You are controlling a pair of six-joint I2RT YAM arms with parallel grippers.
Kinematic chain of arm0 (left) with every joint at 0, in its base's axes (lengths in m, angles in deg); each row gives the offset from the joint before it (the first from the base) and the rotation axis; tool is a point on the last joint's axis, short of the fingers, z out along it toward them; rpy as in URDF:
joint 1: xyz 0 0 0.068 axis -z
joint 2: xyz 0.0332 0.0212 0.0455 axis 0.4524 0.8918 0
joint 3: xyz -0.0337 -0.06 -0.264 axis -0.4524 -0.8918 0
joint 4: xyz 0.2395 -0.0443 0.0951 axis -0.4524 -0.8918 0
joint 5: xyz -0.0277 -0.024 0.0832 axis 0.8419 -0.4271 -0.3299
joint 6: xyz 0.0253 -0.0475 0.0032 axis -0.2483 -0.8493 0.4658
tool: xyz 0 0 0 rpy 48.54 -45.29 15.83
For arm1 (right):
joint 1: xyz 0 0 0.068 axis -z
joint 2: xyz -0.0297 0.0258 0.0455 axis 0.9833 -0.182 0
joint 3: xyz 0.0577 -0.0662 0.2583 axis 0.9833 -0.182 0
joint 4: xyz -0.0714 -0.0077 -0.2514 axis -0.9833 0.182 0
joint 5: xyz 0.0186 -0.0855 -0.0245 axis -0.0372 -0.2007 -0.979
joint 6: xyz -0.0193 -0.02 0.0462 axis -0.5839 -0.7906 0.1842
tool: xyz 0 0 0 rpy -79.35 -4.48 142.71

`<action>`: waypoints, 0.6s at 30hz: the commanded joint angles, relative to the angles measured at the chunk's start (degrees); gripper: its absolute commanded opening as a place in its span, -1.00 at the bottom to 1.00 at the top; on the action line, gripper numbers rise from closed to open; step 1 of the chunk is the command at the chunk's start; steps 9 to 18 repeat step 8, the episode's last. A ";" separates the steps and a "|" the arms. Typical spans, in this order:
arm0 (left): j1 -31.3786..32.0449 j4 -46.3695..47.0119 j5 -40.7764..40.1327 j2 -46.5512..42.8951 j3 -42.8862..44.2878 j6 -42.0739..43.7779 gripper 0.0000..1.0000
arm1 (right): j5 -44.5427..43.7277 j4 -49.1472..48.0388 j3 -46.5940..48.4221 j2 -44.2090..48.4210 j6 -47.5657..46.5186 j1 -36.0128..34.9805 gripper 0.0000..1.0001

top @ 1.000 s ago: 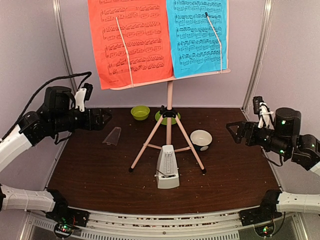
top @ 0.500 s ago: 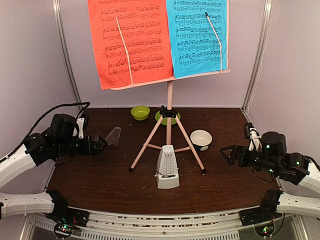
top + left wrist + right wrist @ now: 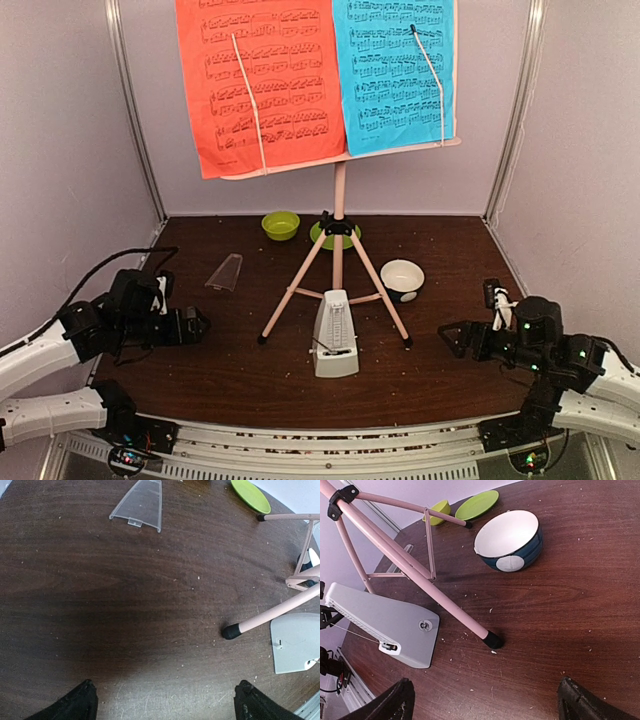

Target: Set up the instrument practice props

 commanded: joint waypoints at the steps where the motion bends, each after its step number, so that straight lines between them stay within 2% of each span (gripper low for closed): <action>1: -0.06 3.58 -1.12 0.41 -1.23 -0.84 0.96 | -0.35 -1.00 -1.84 4.07 1.44 0.32 1.00; 6: -0.03 4.31 -2.19 2.48 0.02 0.25 0.96 | -2.28 -0.02 -1.97 6.98 1.37 0.32 1.00; 18: -0.04 4.53 -2.42 3.65 1.29 1.34 0.96 | -3.28 0.49 -1.12 7.00 1.18 0.32 1.00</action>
